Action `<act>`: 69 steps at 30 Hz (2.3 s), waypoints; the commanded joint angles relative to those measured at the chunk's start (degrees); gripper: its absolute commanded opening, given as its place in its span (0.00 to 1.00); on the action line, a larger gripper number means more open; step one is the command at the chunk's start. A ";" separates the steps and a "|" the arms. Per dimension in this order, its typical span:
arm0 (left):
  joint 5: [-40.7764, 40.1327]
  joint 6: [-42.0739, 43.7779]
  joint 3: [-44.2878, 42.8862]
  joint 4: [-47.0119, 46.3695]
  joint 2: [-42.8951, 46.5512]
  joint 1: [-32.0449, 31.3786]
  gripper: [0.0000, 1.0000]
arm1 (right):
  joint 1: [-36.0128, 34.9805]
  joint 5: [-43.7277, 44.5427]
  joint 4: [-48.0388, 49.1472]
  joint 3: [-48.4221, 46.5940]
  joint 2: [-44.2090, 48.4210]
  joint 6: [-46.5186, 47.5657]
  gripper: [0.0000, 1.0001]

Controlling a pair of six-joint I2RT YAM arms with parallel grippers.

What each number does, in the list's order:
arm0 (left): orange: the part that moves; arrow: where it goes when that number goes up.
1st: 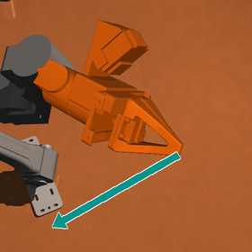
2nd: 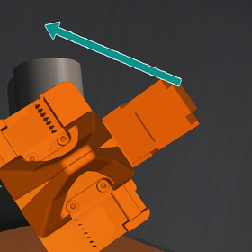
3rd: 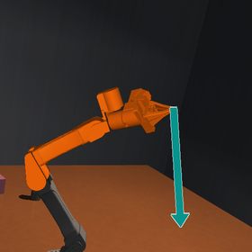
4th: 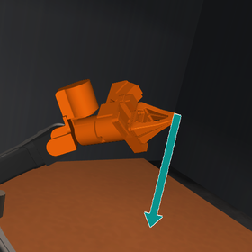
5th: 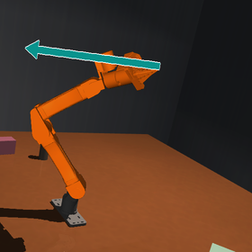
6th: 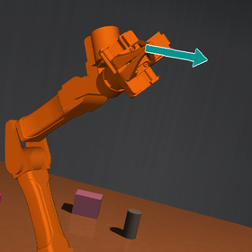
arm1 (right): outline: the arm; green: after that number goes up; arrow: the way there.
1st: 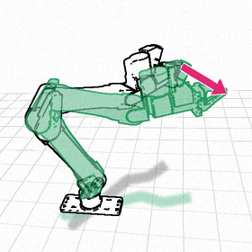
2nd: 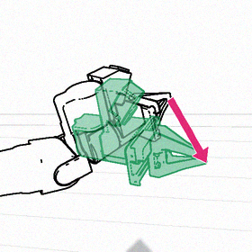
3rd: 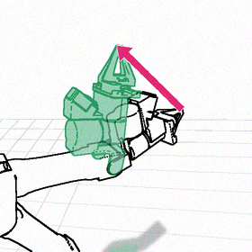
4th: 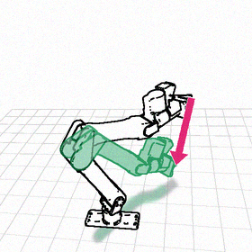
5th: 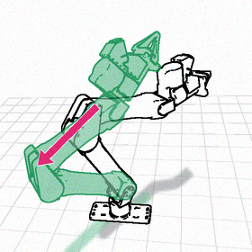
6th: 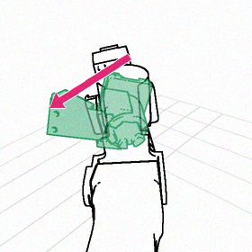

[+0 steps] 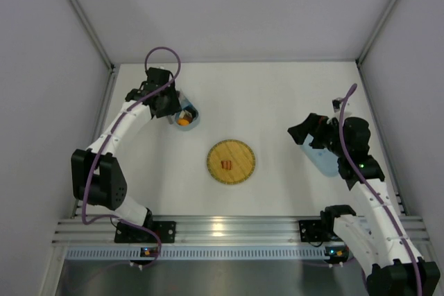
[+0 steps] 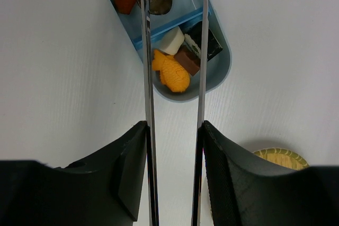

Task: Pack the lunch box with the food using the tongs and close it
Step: Place the fake food in the packing box, then pick up the fake food from the plate.

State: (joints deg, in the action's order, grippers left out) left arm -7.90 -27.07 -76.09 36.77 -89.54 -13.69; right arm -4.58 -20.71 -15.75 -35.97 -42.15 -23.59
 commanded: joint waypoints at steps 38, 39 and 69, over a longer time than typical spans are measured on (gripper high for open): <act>-8.97 -10.97 18.08 10.94 27.48 -43.51 0.50 | 0.89 0.76 1.33 0.11 0.93 0.83 0.99; -9.67 -11.86 18.35 11.39 27.75 -44.48 0.50 | 0.89 0.85 1.42 0.19 0.93 0.83 1.00; -12.40 -19.25 21.78 11.92 23.71 -53.81 0.50 | 0.89 1.02 0.81 0.46 1.72 1.01 1.00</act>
State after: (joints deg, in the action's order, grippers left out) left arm -19.00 -45.52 -54.08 49.74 -65.56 -67.05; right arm -4.58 -19.97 -15.92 -35.24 -41.30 -23.51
